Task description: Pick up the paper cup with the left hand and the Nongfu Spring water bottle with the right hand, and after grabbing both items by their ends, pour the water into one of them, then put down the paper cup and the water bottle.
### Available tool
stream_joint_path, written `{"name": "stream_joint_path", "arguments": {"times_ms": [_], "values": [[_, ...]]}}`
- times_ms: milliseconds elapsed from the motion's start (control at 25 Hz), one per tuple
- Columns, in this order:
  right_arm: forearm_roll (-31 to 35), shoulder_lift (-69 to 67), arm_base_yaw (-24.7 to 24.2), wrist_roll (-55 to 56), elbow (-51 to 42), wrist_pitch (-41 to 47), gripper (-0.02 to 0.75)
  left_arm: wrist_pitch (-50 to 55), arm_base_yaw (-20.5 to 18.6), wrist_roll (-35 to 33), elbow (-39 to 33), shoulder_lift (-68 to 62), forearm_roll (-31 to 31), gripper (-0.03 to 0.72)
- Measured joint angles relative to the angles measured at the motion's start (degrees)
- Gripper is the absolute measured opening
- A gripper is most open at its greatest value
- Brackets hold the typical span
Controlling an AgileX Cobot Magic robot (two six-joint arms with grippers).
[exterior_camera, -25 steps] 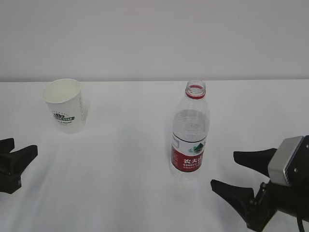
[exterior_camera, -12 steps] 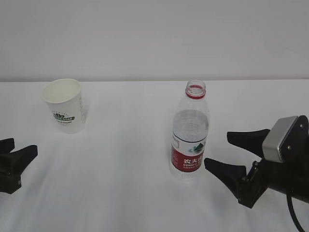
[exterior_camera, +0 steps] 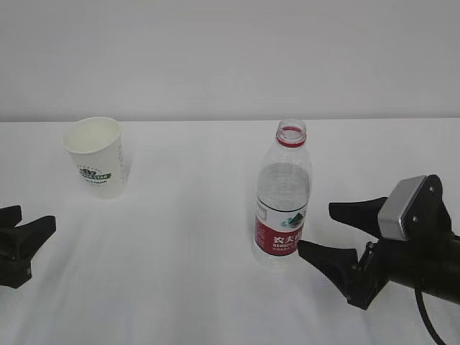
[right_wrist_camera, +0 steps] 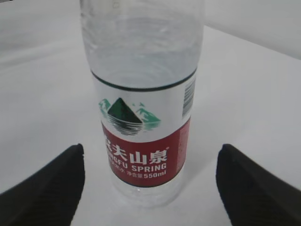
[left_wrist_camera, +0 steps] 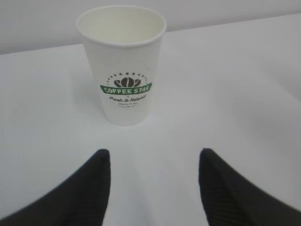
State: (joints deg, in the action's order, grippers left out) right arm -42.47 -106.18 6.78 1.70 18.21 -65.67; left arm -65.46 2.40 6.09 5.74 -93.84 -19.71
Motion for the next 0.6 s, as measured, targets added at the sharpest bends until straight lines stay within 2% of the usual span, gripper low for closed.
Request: {"name": "stream_joint_path", "arguments": {"times_ms": [600], "values": [[-4.9, -6.7, 0.0, 1.1, 8.1, 0.0, 0.661, 0.0, 0.0, 0.0, 0.0, 0.0, 0.0, 0.435]]}}
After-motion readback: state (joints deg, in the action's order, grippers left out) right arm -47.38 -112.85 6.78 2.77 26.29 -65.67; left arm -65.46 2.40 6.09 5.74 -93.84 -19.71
